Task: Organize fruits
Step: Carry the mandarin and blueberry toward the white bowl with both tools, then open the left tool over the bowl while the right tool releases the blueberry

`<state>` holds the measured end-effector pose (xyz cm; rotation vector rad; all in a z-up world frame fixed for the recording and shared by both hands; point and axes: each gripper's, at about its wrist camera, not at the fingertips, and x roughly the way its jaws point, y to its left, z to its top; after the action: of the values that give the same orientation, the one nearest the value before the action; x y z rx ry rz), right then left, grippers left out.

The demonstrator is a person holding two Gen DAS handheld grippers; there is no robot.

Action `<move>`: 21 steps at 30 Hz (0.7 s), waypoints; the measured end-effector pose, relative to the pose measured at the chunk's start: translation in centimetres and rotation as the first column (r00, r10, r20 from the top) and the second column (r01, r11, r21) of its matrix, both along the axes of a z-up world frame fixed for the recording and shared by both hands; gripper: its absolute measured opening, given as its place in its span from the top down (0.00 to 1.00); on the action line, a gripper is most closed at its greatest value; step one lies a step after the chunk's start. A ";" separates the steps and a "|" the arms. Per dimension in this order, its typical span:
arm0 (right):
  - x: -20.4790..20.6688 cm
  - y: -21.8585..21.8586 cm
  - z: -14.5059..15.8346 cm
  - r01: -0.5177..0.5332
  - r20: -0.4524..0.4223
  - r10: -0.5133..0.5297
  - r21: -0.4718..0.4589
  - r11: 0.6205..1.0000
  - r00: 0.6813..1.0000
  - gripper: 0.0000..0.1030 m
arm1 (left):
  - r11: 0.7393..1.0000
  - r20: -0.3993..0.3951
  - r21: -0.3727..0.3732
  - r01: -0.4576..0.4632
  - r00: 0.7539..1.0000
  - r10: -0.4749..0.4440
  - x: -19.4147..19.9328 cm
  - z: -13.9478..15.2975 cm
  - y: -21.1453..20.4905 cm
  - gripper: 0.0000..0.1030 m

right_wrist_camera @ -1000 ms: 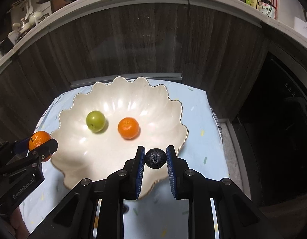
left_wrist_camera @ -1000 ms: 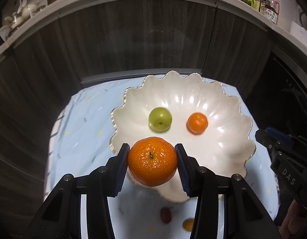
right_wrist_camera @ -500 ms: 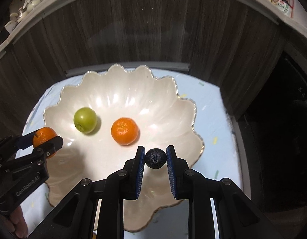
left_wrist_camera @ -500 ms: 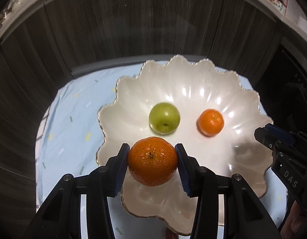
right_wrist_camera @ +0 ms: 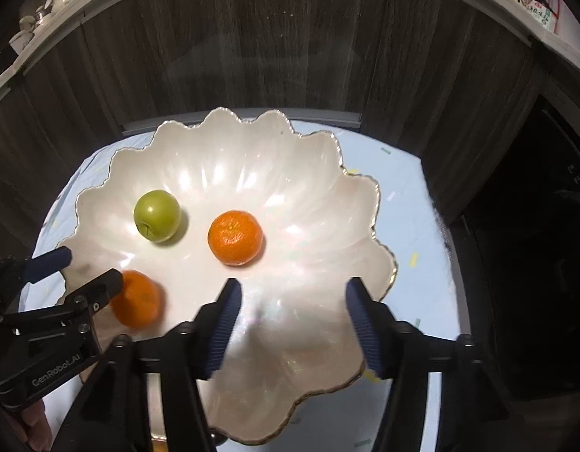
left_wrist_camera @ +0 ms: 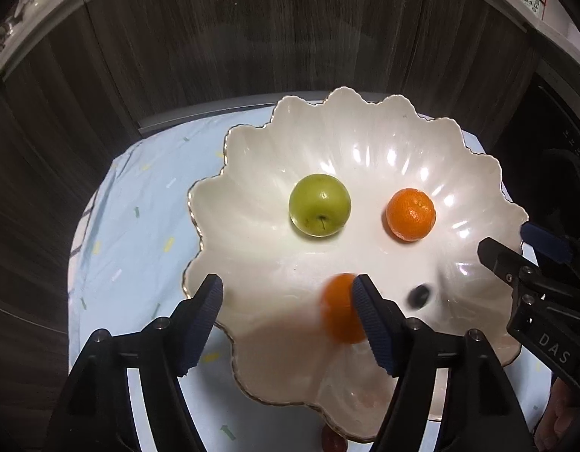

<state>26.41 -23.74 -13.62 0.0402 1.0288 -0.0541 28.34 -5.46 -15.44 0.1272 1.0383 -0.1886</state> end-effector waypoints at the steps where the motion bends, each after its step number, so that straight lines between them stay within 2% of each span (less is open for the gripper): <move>1: -0.1 0.0 0.2 0.001 0.006 -0.001 -0.008 1.000 1.000 0.35 | 1.000 0.003 0.001 -0.002 1.000 0.002 -0.1 0.1 0.0 0.30; 4: -0.5 0.1 1.0 0.009 0.032 -0.008 -0.036 0.999 0.999 0.24 | 1.000 0.017 0.011 -0.008 1.000 0.007 -0.3 0.6 0.1 0.23; 7: -0.8 0.2 1.6 0.010 0.052 -0.008 -0.049 0.999 0.999 0.20 | 1.000 0.036 0.012 -0.015 0.999 0.015 -0.7 1.3 0.4 0.18; 13: -2.0 0.1 2.7 0.020 0.066 -0.018 -0.031 0.999 0.998 0.19 | 0.999 0.088 0.032 -0.020 0.996 0.017 -2.2 3.2 0.6 0.13; 21: -4.7 0.0 4.1 0.039 0.097 -0.035 -0.041 0.998 0.995 0.19 | 0.999 0.109 0.032 -0.022 0.994 0.019 -5.0 4.6 0.8 0.13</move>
<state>21.67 -23.74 -9.51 0.0223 0.9303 -0.1072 23.36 -4.66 -10.85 0.1551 0.9344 -0.1446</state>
